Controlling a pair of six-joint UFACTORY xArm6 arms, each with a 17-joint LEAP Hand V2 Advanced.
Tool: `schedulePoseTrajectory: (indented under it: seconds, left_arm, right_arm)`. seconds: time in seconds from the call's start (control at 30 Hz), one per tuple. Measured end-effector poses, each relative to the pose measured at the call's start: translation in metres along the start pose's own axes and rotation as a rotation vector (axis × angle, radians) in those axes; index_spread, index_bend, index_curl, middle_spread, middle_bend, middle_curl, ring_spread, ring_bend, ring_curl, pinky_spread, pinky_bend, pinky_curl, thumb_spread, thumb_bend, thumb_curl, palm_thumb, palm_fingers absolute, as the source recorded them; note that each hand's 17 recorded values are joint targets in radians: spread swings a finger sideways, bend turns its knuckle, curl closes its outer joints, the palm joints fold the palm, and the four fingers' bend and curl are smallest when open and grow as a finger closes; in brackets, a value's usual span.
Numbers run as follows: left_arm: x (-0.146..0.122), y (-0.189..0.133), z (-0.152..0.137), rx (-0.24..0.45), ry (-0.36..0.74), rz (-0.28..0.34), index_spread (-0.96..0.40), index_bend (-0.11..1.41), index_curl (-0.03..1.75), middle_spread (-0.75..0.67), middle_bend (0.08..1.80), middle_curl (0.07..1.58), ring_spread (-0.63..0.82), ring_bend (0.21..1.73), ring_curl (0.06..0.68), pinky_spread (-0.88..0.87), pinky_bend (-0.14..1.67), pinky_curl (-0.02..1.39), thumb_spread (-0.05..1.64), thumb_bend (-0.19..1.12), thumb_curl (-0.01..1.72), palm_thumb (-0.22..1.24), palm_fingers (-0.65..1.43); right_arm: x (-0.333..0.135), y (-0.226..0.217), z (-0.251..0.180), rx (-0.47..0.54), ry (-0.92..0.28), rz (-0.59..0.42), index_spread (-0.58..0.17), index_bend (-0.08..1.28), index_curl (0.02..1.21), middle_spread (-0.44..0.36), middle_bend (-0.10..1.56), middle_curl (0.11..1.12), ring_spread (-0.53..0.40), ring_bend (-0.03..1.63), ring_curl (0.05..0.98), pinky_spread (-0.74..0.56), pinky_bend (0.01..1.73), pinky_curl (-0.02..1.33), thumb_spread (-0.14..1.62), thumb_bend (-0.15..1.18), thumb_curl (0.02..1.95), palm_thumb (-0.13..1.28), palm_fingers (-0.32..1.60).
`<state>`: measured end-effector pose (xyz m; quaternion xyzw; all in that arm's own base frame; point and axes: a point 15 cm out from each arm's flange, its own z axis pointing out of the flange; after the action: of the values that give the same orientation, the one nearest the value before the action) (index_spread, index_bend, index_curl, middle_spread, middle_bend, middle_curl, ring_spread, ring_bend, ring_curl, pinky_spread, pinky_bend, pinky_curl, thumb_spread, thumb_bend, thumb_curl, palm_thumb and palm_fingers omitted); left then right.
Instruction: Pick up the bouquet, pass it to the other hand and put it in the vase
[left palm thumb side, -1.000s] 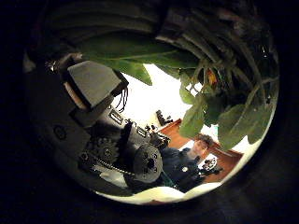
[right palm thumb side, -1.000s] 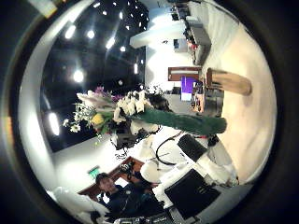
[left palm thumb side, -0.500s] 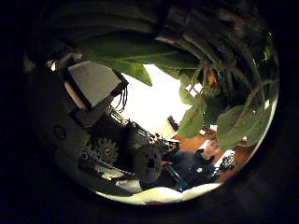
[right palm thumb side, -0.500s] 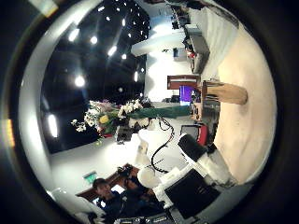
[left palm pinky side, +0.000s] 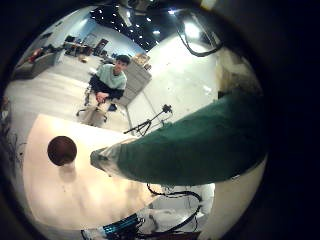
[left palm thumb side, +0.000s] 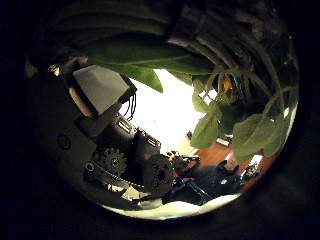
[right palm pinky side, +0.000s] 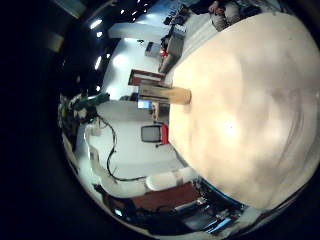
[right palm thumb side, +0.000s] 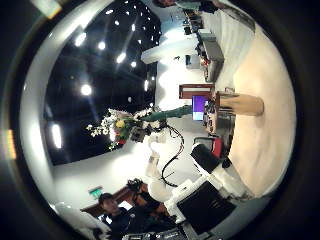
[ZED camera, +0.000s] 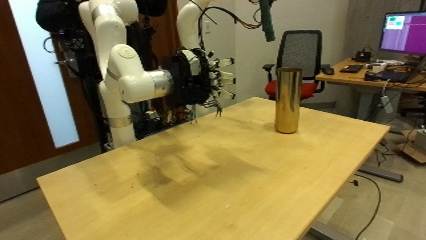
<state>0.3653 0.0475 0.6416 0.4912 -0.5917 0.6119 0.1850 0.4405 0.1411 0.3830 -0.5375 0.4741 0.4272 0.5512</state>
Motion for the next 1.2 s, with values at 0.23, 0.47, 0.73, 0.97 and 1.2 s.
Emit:
schedulePoseTrajectory:
  seconds: [0.23, 0.47, 0.73, 0.97, 1.2]
  left_arm:
    - [-0.038, -0.012, -0.003, 0.033, -0.086, 0.0, -0.73, 0.39, 1.49, -0.48, 1.17, 0.92, -0.42, 1.41, 0.567, -0.58, 1.1, 0.69, 0.11, -0.02, 0.92, 1.12, 1.1]
    - [-0.074, -0.014, 0.006, 0.033, -0.091, -0.052, -0.72, 0.37, 1.49, -0.48, 1.17, 0.92, -0.42, 1.41, 0.566, -0.58, 1.1, 0.69, 0.11, -0.02, 0.92, 1.12, 1.1]
    - [-0.096, -0.016, 0.006, 0.031, -0.097, -0.067, -0.7, 0.36, 1.5, -0.49, 1.16, 0.92, -0.42, 1.41, 0.565, -0.57, 1.1, 0.69, 0.11, -0.02, 0.92, 1.12, 1.1]
    - [-0.119, -0.014, 0.004, 0.035, -0.102, -0.096, -0.69, 0.36, 1.51, -0.49, 1.17, 0.92, -0.42, 1.41, 0.565, -0.58, 1.09, 0.69, 0.11, -0.02, 0.92, 1.12, 1.1]
    - [-0.13, -0.007, 0.008, 0.027, -0.087, -0.123, -0.68, 0.36, 1.51, -0.49, 1.16, 0.92, -0.42, 1.41, 0.565, -0.58, 1.09, 0.7, 0.11, -0.02, 0.92, 1.12, 1.1]
  right_arm:
    - [0.007, -0.009, 0.0, 0.032, -0.038, 0.02, -0.223, 0.16, 0.25, 0.164, 0.19, 0.28, 0.194, 0.33, 0.27, 0.35, 0.38, 0.33, 0.97, -0.02, 0.49, 0.88, 0.01]
    - [0.012, -0.01, -0.001, 0.034, -0.041, 0.032, -0.222, 0.16, 0.26, 0.153, 0.19, 0.29, 0.192, 0.34, 0.269, 0.33, 0.38, 0.33, 0.98, -0.02, 0.5, 0.9, 0.03]
    - [0.017, -0.012, -0.003, 0.04, -0.042, 0.039, -0.223, 0.16, 0.27, 0.153, 0.19, 0.29, 0.191, 0.34, 0.268, 0.33, 0.38, 0.33, 0.98, -0.02, 0.51, 0.9, 0.03]
    - [0.019, -0.012, -0.002, 0.042, -0.039, 0.041, -0.223, 0.16, 0.27, 0.152, 0.19, 0.3, 0.187, 0.35, 0.265, 0.33, 0.38, 0.32, 0.98, -0.02, 0.51, 0.9, 0.03]
    - [0.02, -0.011, -0.001, 0.04, -0.039, 0.038, -0.222, 0.16, 0.27, 0.151, 0.19, 0.3, 0.184, 0.35, 0.263, 0.33, 0.37, 0.32, 0.98, -0.02, 0.52, 0.9, 0.03]
